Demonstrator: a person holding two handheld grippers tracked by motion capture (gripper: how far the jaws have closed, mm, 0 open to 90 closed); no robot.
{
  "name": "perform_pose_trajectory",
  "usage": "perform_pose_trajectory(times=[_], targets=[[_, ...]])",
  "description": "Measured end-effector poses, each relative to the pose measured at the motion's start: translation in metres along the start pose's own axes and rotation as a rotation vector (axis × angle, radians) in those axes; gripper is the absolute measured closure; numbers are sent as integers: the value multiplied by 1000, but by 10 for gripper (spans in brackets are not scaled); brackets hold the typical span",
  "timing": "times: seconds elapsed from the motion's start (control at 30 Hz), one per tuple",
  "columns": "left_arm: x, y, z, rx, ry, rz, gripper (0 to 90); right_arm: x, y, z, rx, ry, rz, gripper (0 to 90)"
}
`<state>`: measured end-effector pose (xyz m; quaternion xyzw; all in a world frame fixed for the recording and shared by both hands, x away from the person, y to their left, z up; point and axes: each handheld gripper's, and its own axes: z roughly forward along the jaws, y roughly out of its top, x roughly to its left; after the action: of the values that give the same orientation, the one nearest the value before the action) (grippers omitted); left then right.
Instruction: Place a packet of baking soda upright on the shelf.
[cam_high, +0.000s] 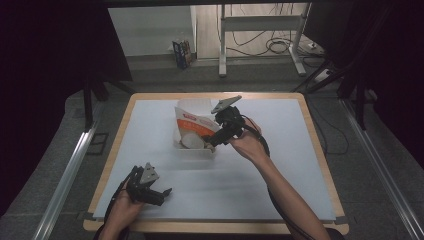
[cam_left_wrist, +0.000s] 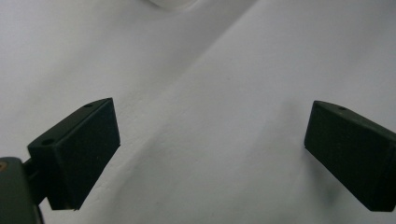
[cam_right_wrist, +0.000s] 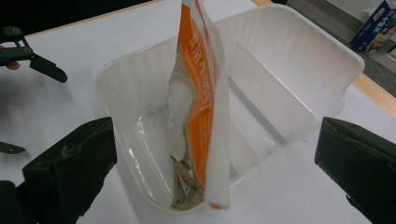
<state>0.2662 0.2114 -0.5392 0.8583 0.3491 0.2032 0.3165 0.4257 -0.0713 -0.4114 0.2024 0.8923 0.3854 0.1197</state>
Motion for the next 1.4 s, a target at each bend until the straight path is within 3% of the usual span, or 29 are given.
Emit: perform_pose_trajectory(times=[0.33,0.57,0.77,0.93,1.1,1.4], targets=[[3,0,-6,-64,-61,-39,31,-1,-12,-8,-22,-8,29,0],[3,0,-9,-109,-56,-26,32,-1,-20,-12,-37,-21,37,0],[3,1,-13,-151,-50,-33,39,-1,-29,-16,-57,-54,27,0],[3,1,-15,-178,-68,-49,38,0,-35,-19,-61,-53,36,0],[4,2,-16,-172,-71,-80,36,3,-41,-23,-65,-53,24,0],[3,3,-17,-155,-65,-76,33,8,-52,-33,-86,-41,59,0]])
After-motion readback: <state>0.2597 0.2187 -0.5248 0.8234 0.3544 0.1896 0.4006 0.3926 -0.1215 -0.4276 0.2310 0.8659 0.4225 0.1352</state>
